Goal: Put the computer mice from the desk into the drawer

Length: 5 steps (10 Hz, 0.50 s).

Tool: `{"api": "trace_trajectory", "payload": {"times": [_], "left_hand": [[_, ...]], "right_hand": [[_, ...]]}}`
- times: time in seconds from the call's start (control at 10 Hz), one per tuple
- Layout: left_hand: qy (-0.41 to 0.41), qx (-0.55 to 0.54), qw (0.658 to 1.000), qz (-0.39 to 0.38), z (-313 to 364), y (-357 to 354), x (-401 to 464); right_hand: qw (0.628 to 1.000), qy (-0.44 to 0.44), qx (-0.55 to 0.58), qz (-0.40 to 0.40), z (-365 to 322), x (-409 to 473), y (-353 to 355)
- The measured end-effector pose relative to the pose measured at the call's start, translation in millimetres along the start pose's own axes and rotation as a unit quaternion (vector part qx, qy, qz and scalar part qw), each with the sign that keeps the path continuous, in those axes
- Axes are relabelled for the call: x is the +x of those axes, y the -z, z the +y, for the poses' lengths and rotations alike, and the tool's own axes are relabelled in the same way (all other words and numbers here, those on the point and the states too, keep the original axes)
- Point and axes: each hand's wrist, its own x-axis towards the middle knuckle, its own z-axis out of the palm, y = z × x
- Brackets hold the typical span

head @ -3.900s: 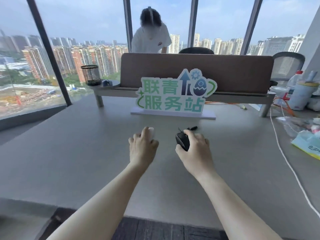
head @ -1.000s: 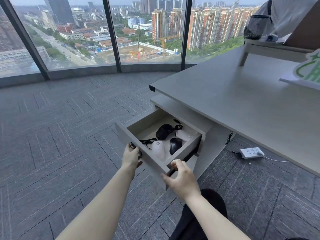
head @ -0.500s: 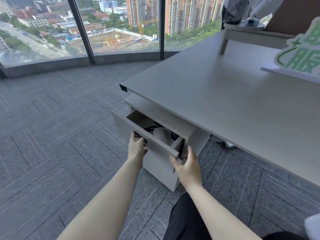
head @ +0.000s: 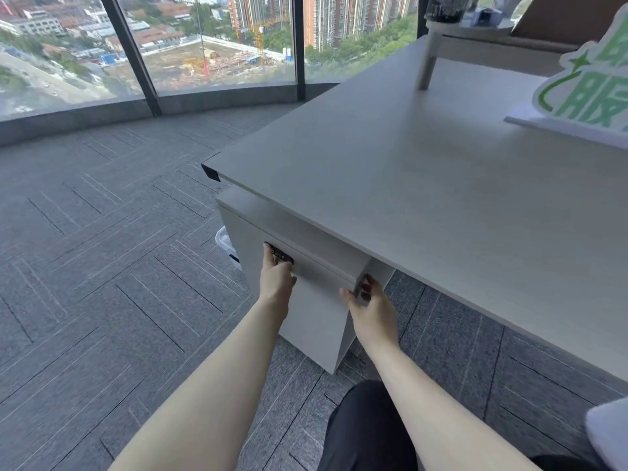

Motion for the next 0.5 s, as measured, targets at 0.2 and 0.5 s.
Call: {"api": "trace_trajectory", "payload": {"times": [0.2,0.5], "left_hand": [[0.021,0.003,0.999,-0.029,1,4,10],[0.002,0.083,0.997,-0.008,-11,22,-49]], "right_hand": [[1.0,0.004,-0.024,0.012,1,3,-1],[0.999,0.004,-0.021,0.042,-14,-25,19]]}}
